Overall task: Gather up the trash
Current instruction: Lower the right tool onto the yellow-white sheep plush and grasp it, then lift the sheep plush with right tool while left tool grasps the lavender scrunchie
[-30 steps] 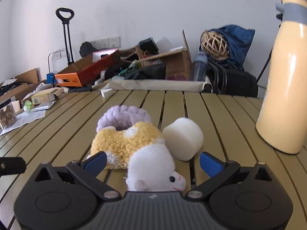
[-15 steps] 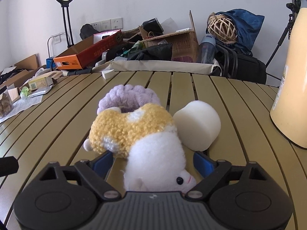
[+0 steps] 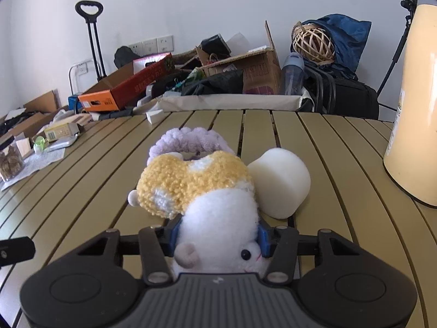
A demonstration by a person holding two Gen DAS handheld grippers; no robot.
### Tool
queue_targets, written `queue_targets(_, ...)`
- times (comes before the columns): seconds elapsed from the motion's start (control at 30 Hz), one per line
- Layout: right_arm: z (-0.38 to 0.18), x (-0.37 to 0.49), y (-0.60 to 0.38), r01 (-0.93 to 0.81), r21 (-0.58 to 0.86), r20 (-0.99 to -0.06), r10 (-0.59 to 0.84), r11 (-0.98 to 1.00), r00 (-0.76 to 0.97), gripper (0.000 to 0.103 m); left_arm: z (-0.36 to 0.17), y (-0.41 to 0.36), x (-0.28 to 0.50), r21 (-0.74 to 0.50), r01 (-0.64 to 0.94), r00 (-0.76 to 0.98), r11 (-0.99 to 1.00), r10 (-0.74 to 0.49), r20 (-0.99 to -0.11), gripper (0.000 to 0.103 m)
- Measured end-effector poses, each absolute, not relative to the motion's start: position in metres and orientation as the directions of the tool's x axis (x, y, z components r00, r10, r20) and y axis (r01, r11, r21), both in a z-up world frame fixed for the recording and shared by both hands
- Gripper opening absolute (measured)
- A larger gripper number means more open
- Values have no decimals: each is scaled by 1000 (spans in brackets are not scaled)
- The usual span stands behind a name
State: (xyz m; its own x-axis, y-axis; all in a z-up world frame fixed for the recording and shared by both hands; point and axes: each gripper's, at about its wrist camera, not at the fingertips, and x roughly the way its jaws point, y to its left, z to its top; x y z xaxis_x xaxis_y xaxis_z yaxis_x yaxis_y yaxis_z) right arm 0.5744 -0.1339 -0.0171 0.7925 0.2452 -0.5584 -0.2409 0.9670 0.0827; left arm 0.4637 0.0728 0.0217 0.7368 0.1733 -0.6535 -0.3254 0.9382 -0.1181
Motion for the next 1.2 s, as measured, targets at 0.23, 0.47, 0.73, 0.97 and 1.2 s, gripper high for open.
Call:
queue_targets(0.23,-10,564,-144,-247,110,-522,267,963,810,49,24,66,463,-125,-315,745,941,163,-647,103)
queue_targets(0.47,5,552,-169,-224,159,-465,273,961,842,49,25,51,464,-124,-283,756,951,142,-639,103)
queue_targets(0.73,21,542,-210,-156,204,-406,228,966,885,49,22,29,463,-114,-235,768,965,113,-630,103)
queue_targets(0.97,26,536,-249,-101,231,-382,186,968,905,49,22,7,471,-109,-212,764,971,96,-638,103)
queue_targets(1.2,26,528,-281,-63,252,-375,158,966,914,49,40,-14,486,-68,-177,779,982,97,-619,103)
